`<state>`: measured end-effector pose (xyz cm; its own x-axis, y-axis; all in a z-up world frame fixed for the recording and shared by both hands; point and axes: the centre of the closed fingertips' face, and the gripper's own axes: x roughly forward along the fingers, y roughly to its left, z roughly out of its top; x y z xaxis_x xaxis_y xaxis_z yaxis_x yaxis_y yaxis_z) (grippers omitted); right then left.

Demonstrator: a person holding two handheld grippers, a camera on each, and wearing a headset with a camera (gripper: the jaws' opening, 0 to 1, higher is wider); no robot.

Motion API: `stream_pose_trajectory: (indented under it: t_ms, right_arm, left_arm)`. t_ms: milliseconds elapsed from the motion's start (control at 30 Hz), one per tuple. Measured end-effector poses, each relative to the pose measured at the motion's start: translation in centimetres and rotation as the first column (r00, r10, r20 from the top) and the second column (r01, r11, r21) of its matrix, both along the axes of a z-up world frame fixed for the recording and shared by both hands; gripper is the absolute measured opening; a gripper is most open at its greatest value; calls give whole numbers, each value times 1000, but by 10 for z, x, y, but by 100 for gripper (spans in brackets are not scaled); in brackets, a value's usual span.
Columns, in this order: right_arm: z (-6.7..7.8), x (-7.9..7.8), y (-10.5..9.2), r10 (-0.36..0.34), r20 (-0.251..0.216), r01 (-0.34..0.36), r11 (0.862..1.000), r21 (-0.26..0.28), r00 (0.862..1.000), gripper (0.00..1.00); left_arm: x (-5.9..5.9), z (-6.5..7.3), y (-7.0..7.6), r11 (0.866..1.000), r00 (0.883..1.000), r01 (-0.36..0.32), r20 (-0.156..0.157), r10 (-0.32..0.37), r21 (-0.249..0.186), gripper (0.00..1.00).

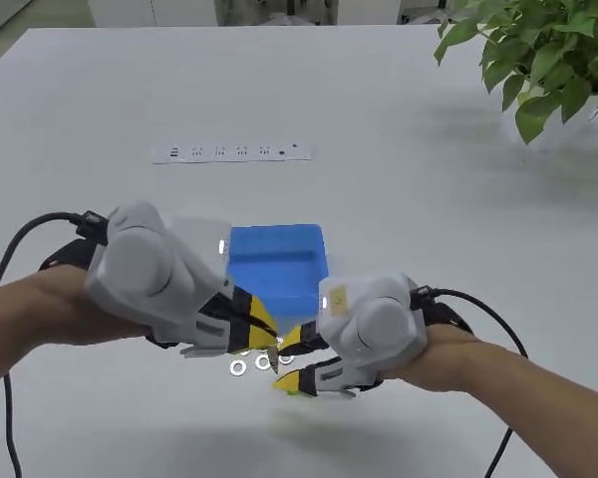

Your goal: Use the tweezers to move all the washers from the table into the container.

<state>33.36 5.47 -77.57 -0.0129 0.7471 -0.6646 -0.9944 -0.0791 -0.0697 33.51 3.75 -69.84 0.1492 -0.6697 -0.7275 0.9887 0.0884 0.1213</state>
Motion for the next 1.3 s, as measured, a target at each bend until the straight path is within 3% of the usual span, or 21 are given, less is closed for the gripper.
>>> stream_pose_trajectory:
  t_ms: [367, 1000, 1300]
  right_arm:
    - [16, 15, -14, -101, -2, 101, 995, 27, 995, 30]
    - [19, 25, -36, -179, -10, 179, 983, 37, 984, 37]
    - [17, 26, -44, -206, -14, 207, 978, 35, 978, 39]
  left_arm:
    - [7, 3, 1, 1000, 1000, -6, 4, 6, -2, 5]
    - [16, 0, -3, 1000, 1000, 2, 14, -2, -1, 5]
    - [14, -2, -9, 1000, 1000, 17, 6, -17, 3, 5]
